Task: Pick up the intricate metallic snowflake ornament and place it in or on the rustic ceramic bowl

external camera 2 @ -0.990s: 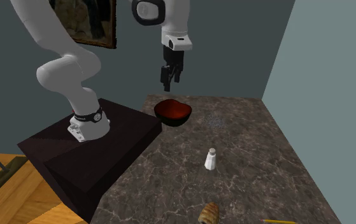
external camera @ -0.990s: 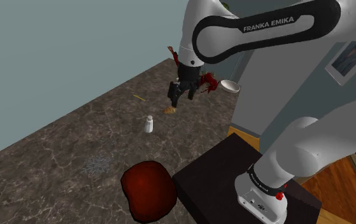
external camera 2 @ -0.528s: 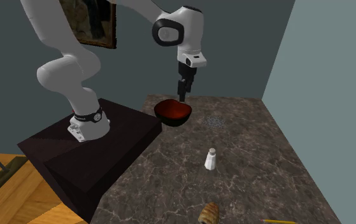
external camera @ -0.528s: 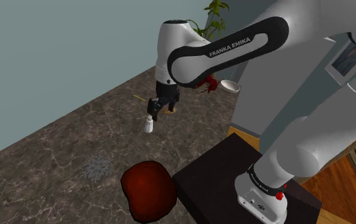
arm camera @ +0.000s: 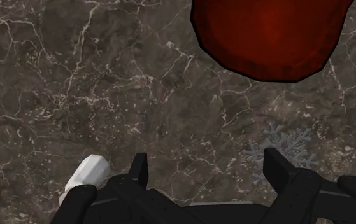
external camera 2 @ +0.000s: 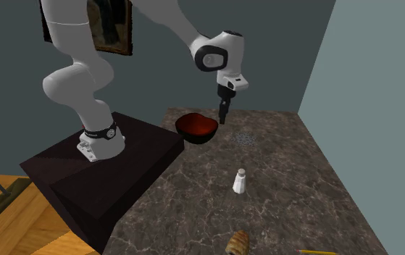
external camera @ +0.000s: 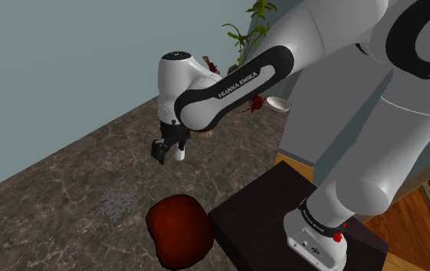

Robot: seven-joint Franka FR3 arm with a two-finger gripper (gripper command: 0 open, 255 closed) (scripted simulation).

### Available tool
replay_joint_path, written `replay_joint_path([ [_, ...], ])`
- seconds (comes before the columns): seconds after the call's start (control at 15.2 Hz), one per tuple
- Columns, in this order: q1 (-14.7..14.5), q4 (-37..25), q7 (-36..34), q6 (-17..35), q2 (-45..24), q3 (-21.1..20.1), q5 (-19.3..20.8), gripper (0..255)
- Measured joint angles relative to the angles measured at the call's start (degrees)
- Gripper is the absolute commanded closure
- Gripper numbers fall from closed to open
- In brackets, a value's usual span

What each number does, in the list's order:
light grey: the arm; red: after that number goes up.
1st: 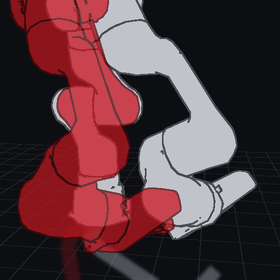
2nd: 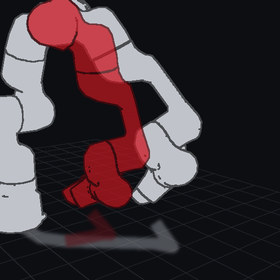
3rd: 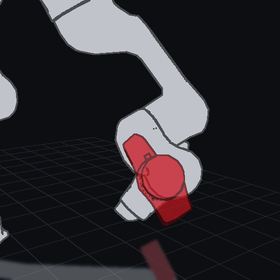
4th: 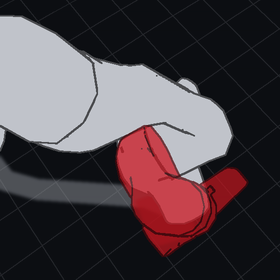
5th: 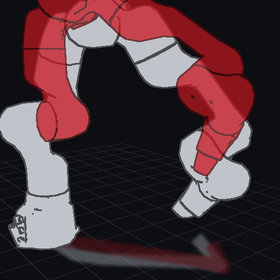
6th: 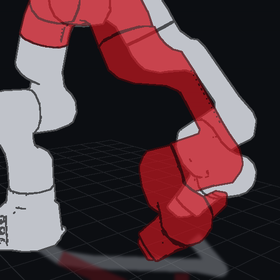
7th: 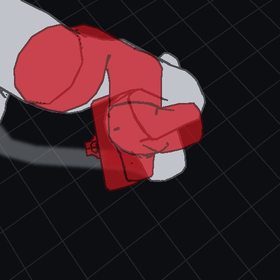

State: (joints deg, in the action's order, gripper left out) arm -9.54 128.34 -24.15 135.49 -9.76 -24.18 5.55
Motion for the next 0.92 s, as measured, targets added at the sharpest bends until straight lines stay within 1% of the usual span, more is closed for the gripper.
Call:
replay_joint_path([
  [0.26,-2.9,-5.1,-3.3,2.8,-8.3,0.6,5.2,0],
  [0.46,-5.6,-9.9,-5.4,4.0,-14.6,1.7,8.7,0],
  [0.59,-6.5,-11.2,-6.1,4.9,-16.9,2.3,9.9,0],
  [0.92,-7.7,-11.7,-7.5,7.7,-20.3,3.6,11.8,0],
])
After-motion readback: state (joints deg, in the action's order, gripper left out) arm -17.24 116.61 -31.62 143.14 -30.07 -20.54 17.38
